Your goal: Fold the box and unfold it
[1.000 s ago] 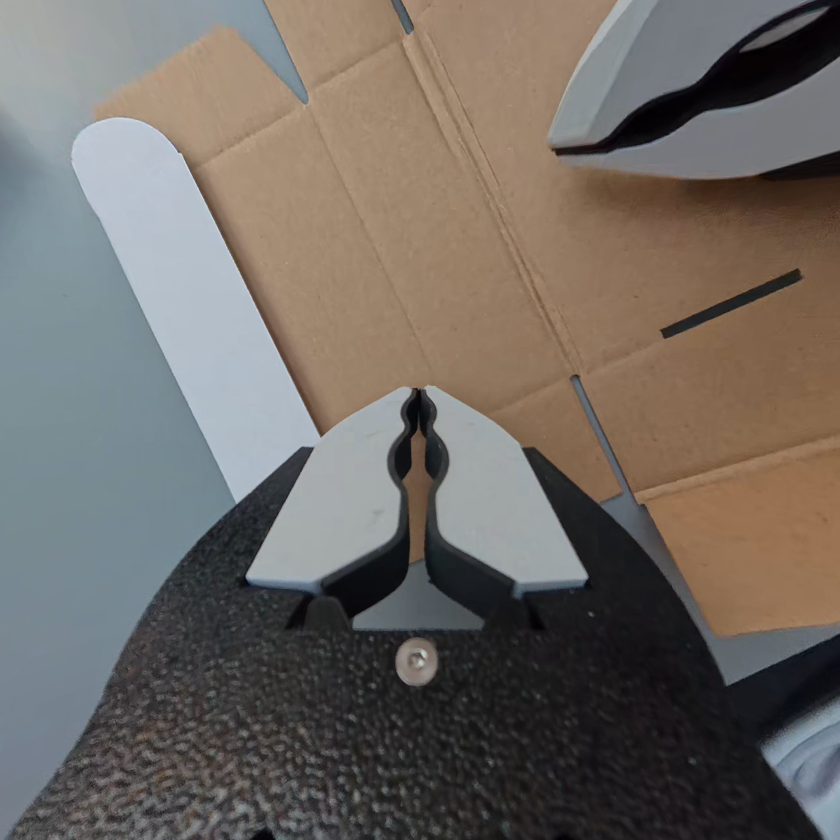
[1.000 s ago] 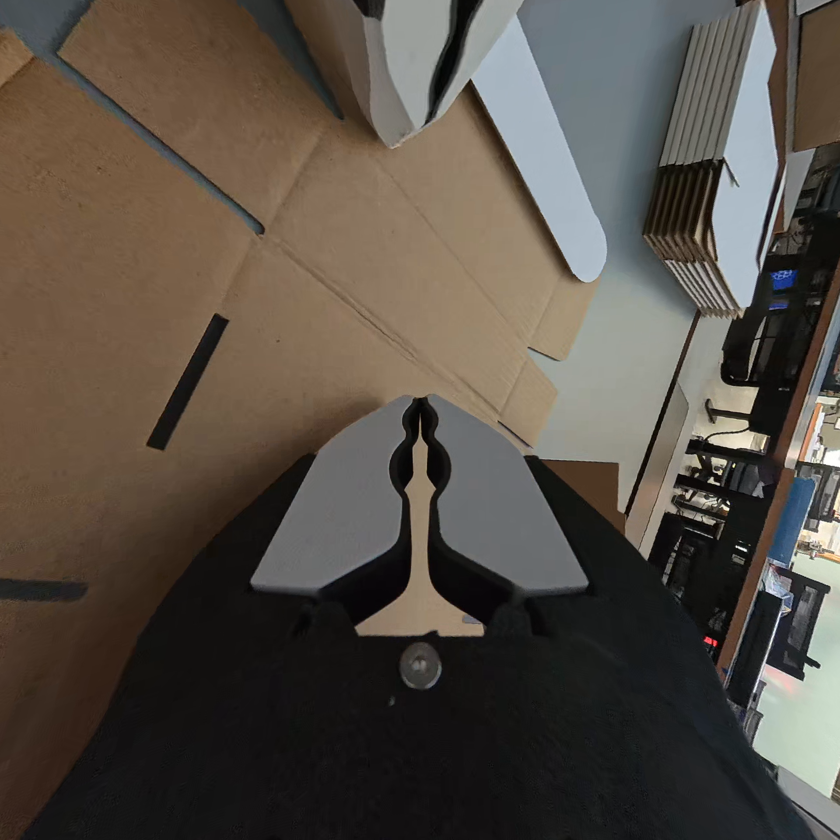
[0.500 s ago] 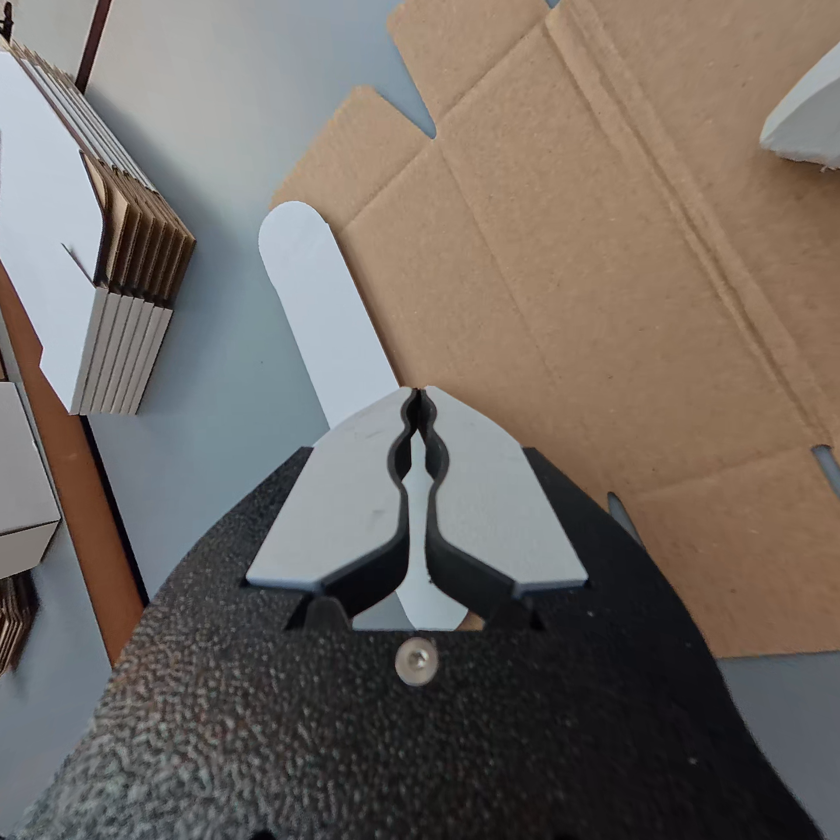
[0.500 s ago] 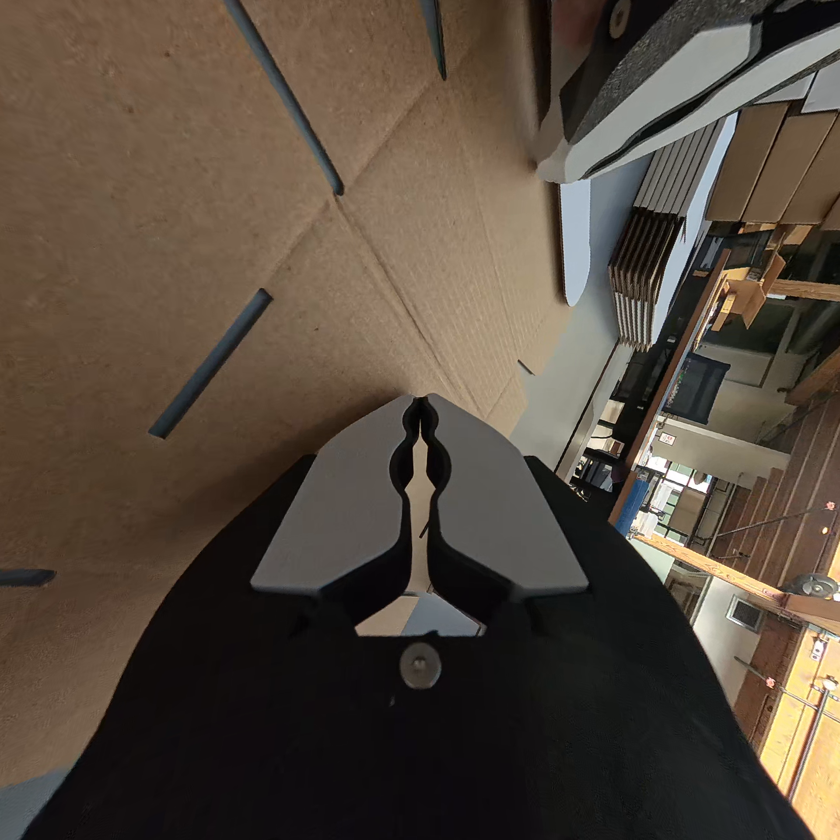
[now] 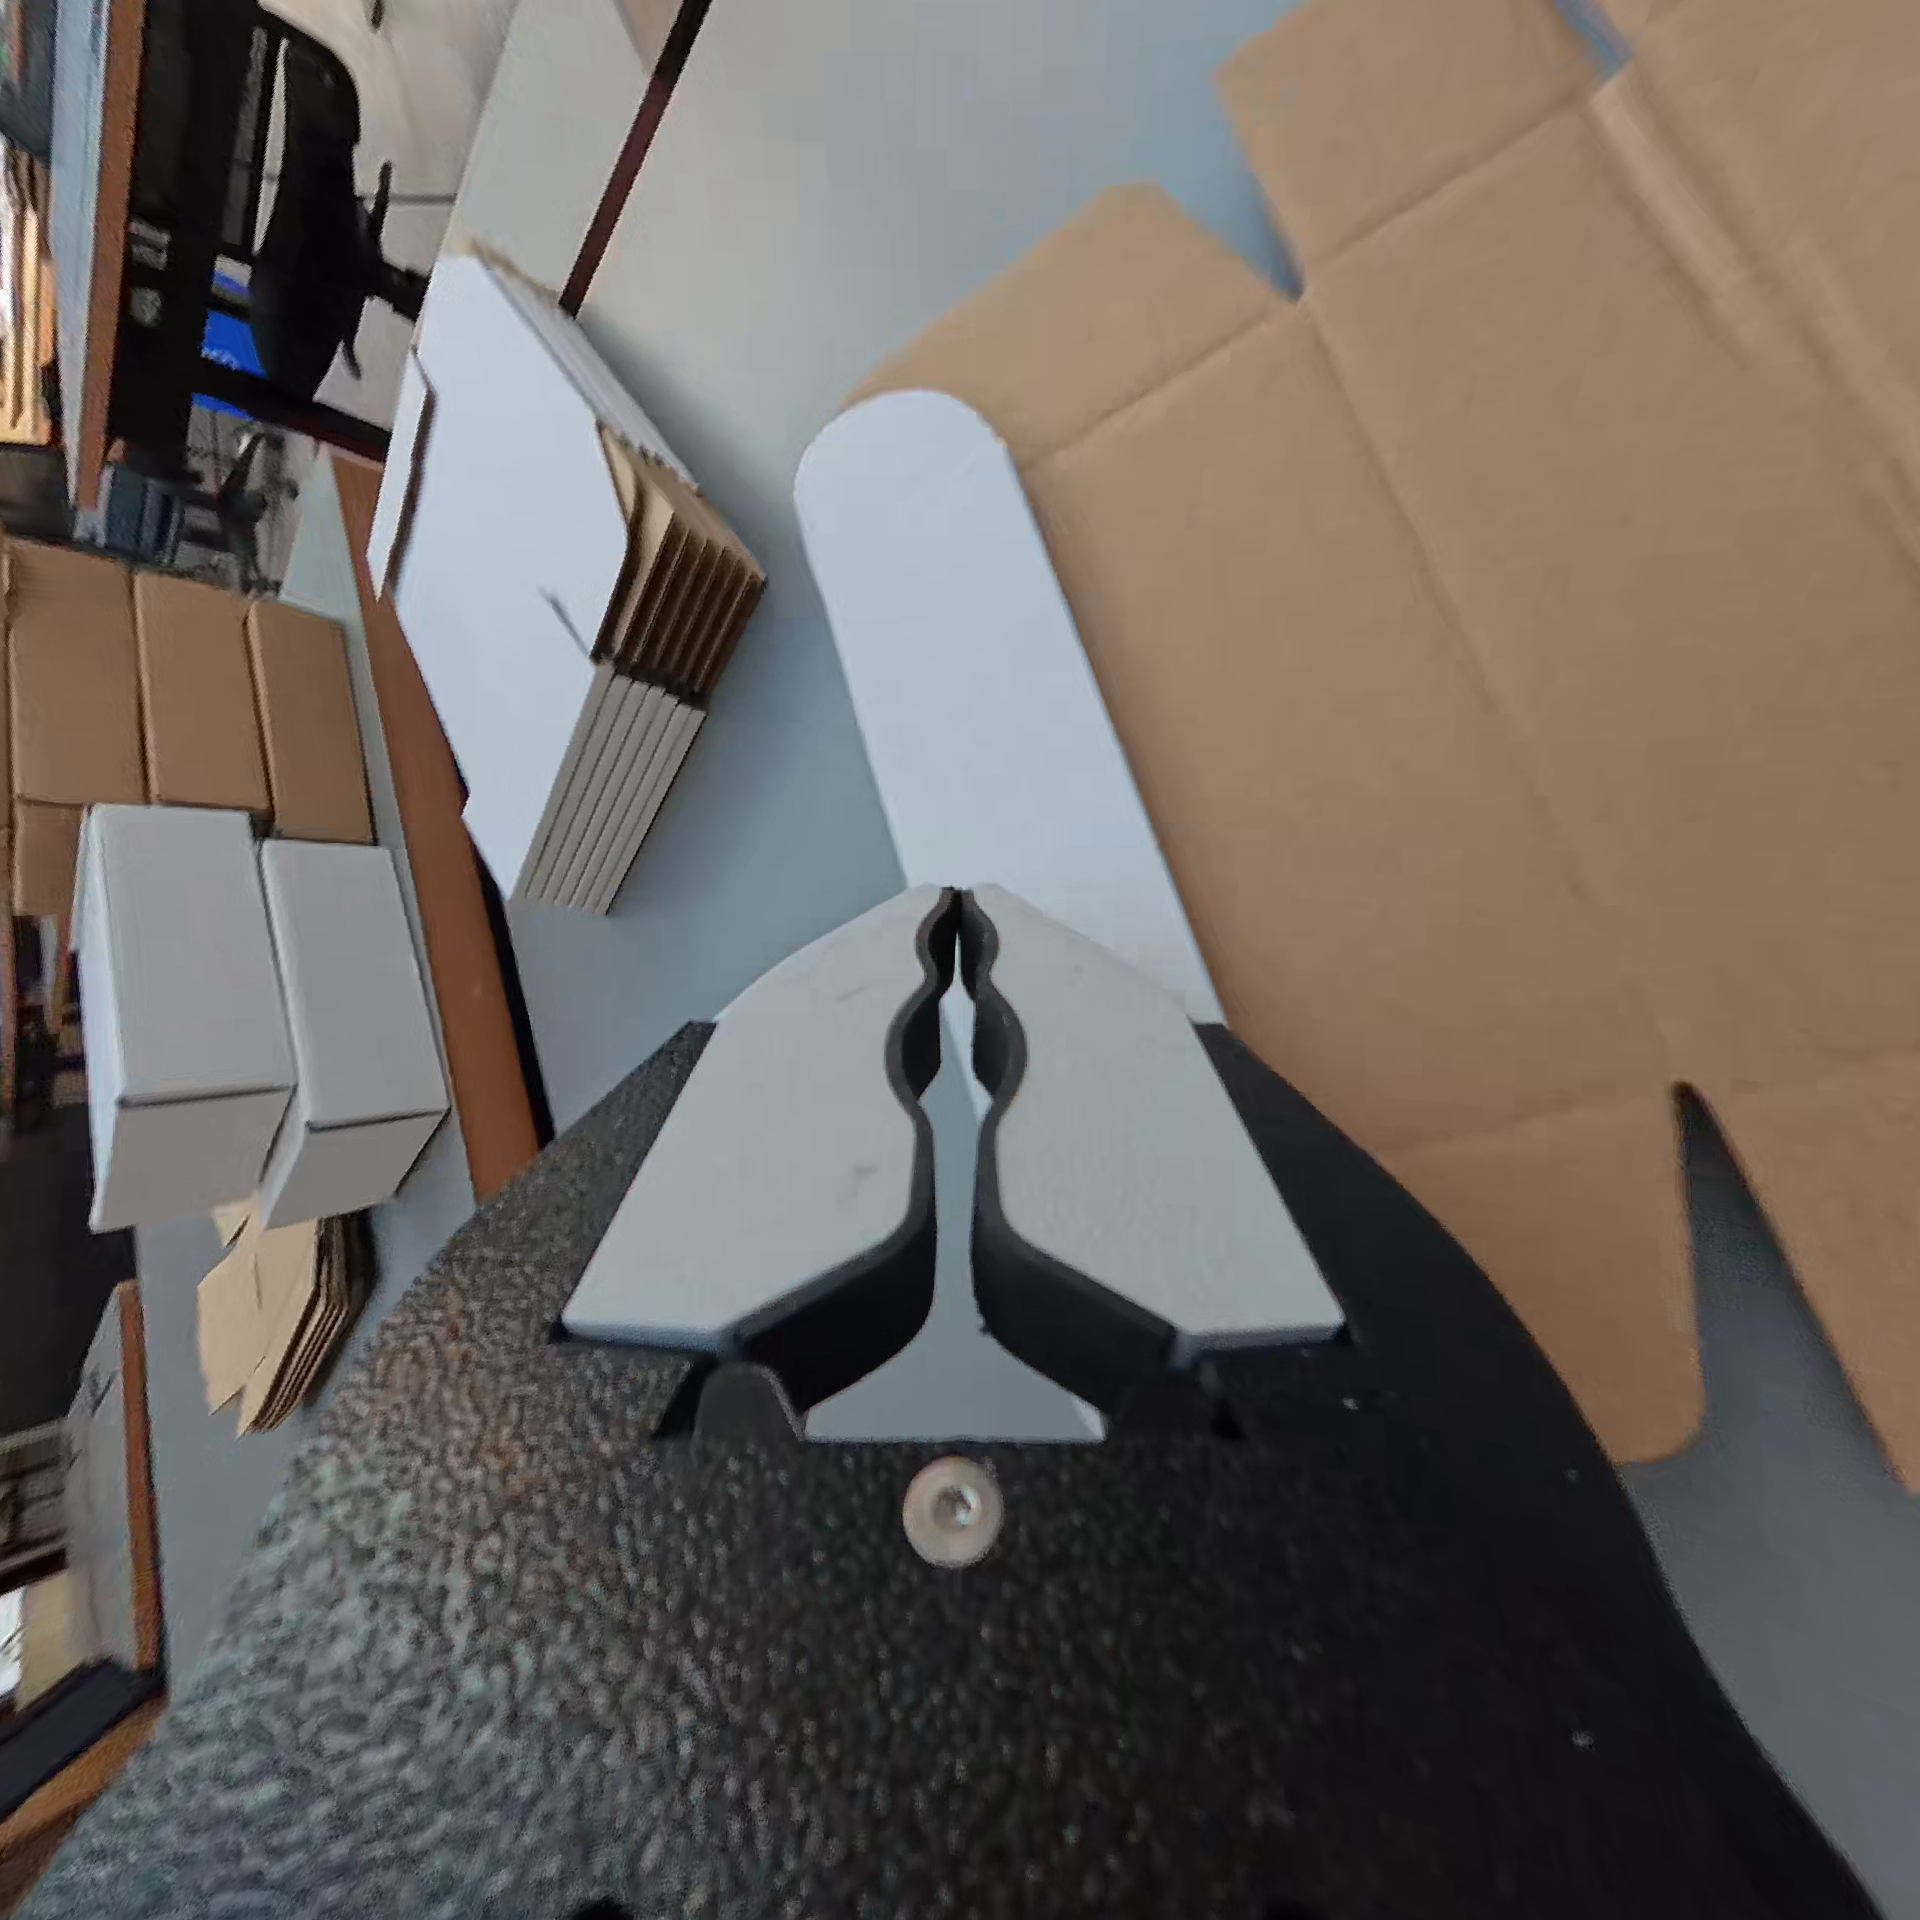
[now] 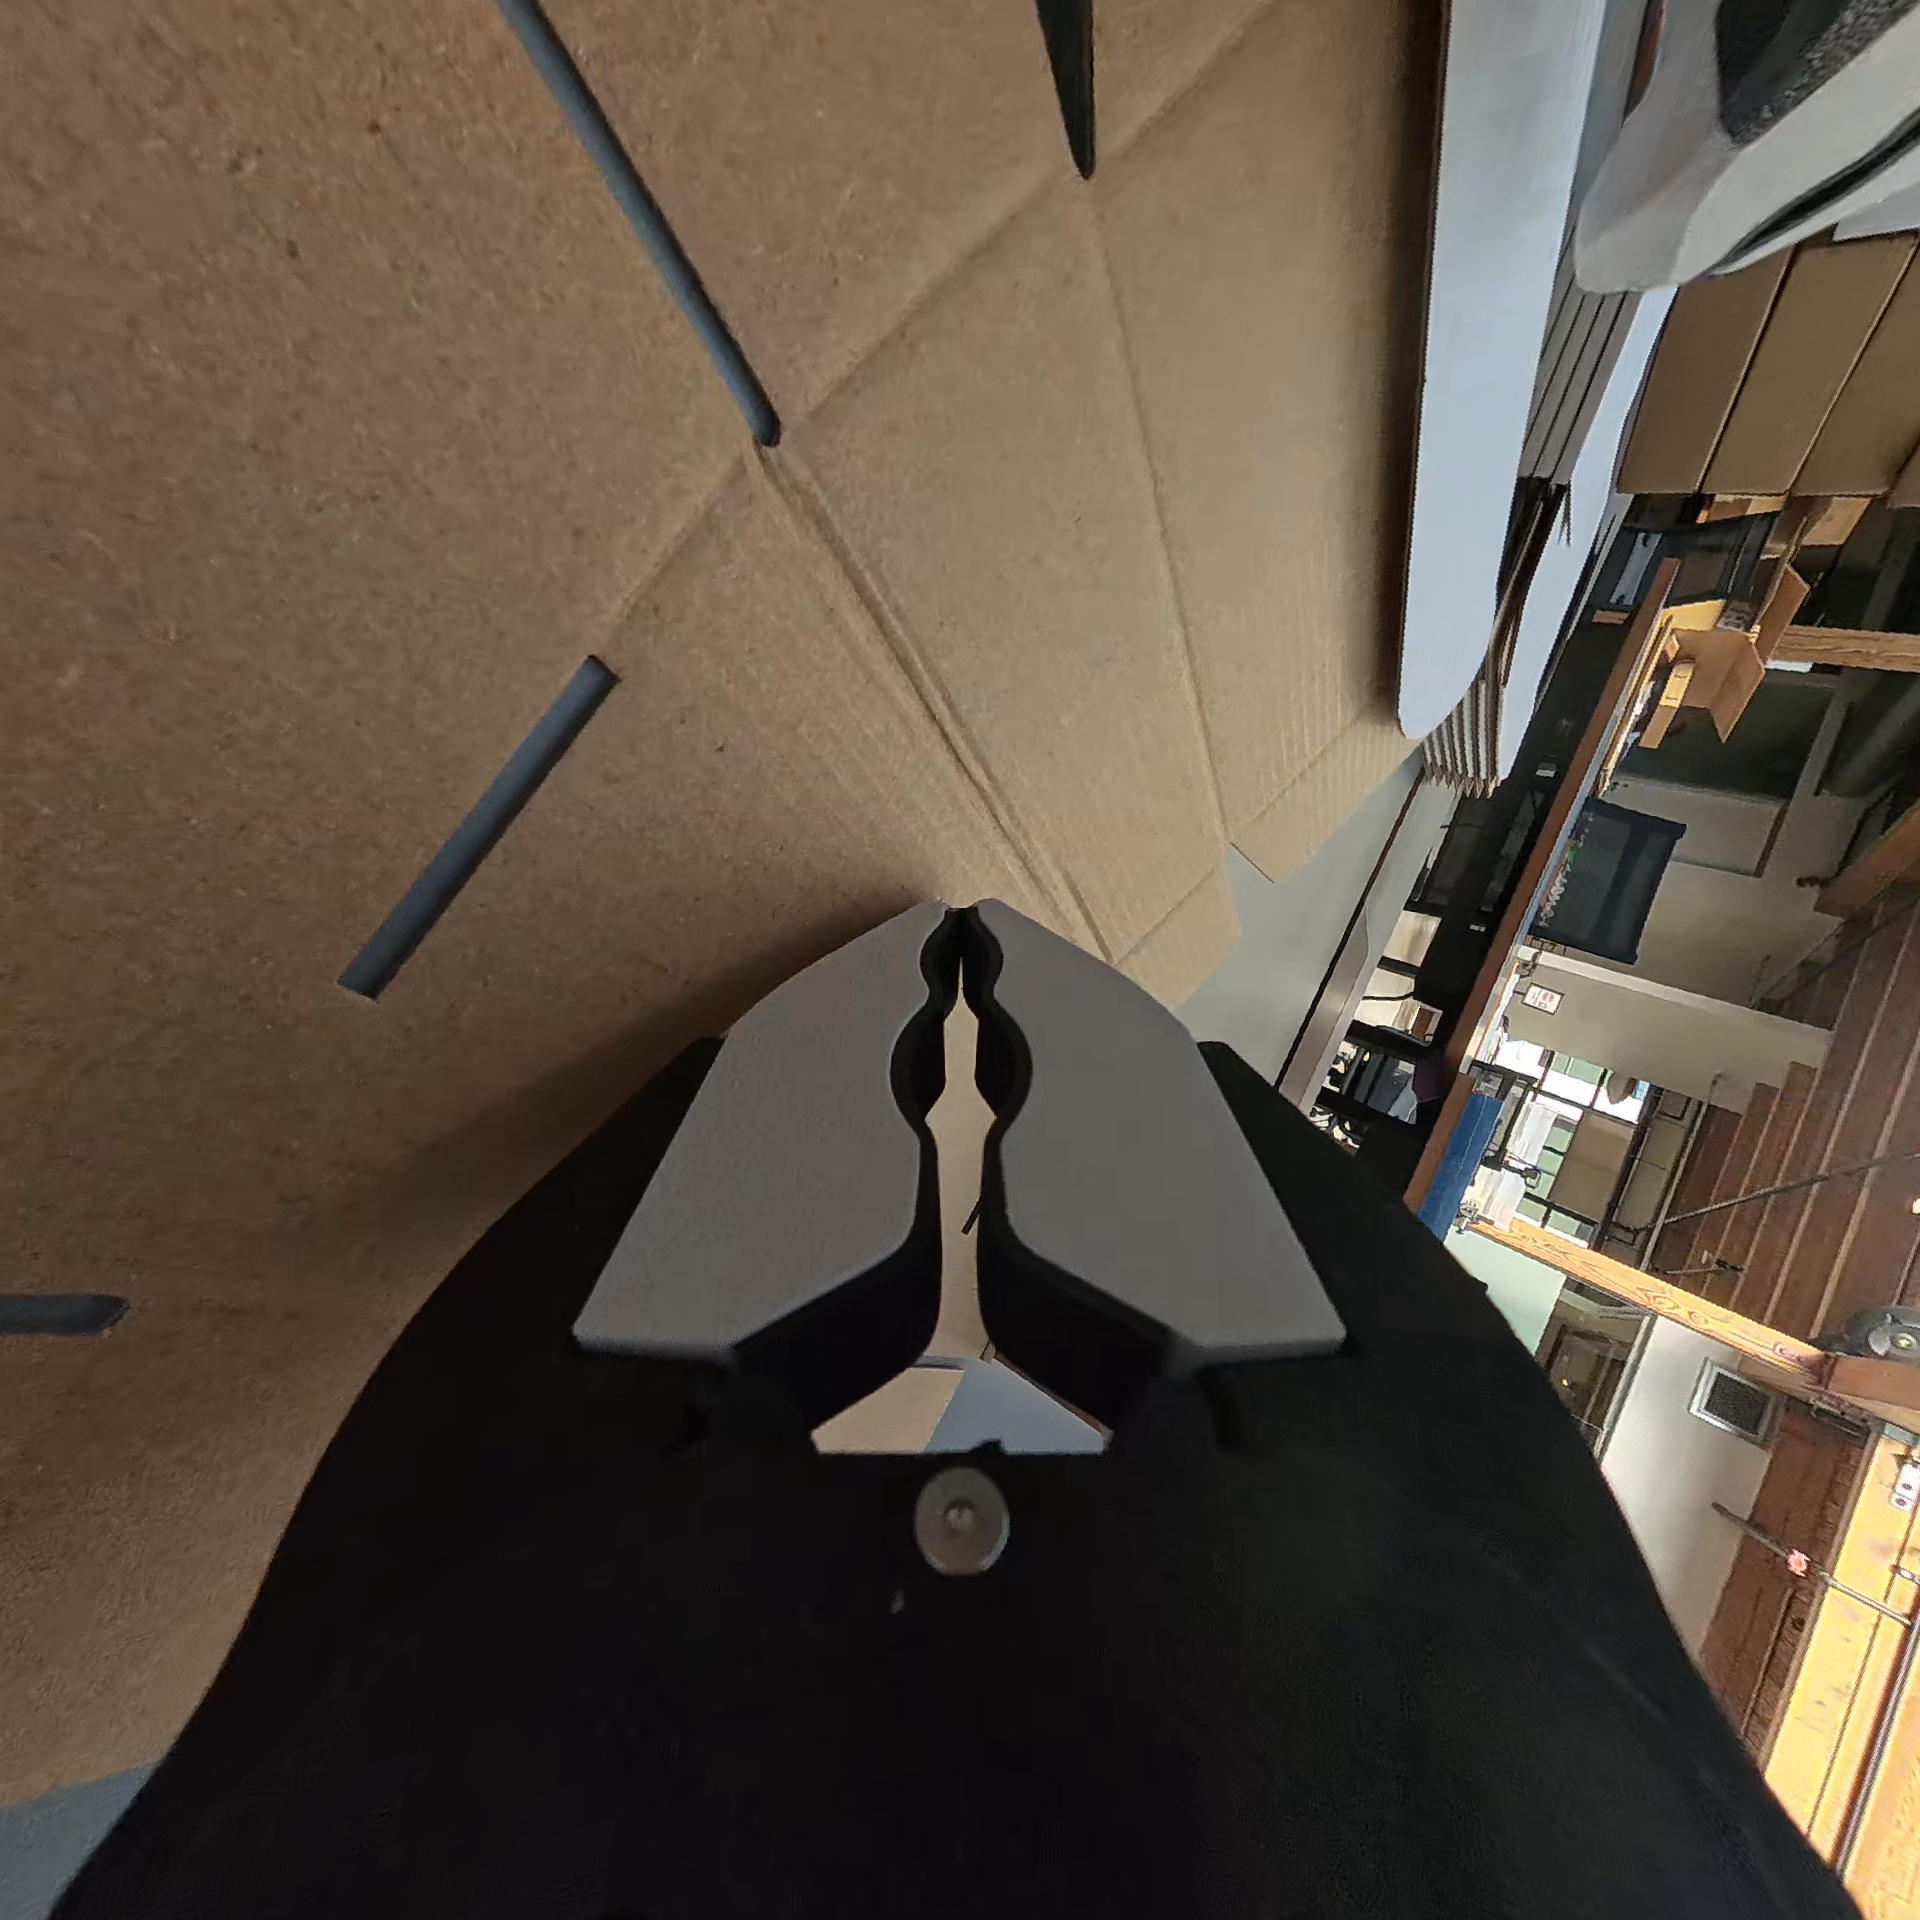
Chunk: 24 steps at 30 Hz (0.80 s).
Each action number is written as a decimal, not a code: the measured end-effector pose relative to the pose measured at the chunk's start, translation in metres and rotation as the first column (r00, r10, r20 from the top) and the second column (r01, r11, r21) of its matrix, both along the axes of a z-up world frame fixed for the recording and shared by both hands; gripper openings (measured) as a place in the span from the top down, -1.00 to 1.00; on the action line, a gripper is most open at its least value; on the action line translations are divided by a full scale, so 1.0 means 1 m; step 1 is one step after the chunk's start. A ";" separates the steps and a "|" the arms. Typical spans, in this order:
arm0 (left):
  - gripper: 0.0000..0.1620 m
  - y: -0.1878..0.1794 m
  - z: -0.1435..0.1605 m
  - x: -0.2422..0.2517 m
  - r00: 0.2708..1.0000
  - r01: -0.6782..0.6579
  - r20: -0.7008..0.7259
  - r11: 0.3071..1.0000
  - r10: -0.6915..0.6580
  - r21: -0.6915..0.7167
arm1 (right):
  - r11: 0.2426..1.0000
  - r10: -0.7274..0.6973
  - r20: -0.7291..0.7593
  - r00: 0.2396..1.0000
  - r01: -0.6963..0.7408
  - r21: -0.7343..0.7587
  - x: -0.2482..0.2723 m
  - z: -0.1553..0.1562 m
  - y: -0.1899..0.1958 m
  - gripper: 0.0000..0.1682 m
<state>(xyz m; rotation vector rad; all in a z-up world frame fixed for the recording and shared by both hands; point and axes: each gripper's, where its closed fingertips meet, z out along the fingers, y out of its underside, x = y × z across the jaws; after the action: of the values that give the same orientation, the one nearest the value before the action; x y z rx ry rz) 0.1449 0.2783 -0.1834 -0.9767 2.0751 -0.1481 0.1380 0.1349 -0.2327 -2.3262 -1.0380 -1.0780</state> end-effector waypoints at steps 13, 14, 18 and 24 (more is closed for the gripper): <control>1.00 -0.028 -0.049 -0.004 0.987 0.034 -0.149 0.986 -0.059 -0.165 | 1.000 0.005 0.001 1.000 -0.005 0.015 0.000 0.000 0.000 1.00; 1.00 -0.027 -0.047 -0.004 0.989 0.038 -0.139 0.989 -0.058 -0.144 | 1.000 0.006 0.000 1.000 -0.006 0.017 0.000 0.000 0.000 1.00; 1.00 -0.019 -0.031 0.000 0.997 0.042 -0.071 0.999 -0.043 -0.014 | 1.000 0.003 0.001 1.000 -0.003 0.019 0.000 0.000 0.000 1.00; 1.00 0.027 -0.016 0.004 0.997 -0.069 -0.031 0.996 0.071 0.063 | 1.000 0.003 0.008 1.000 -0.003 0.014 0.000 0.000 0.000 1.00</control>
<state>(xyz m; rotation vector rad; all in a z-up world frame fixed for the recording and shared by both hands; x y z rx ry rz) 0.1492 0.3050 -0.1994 -1.0186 2.0600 -0.0321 0.1381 0.1345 -0.2328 -2.3102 -1.0331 -1.0911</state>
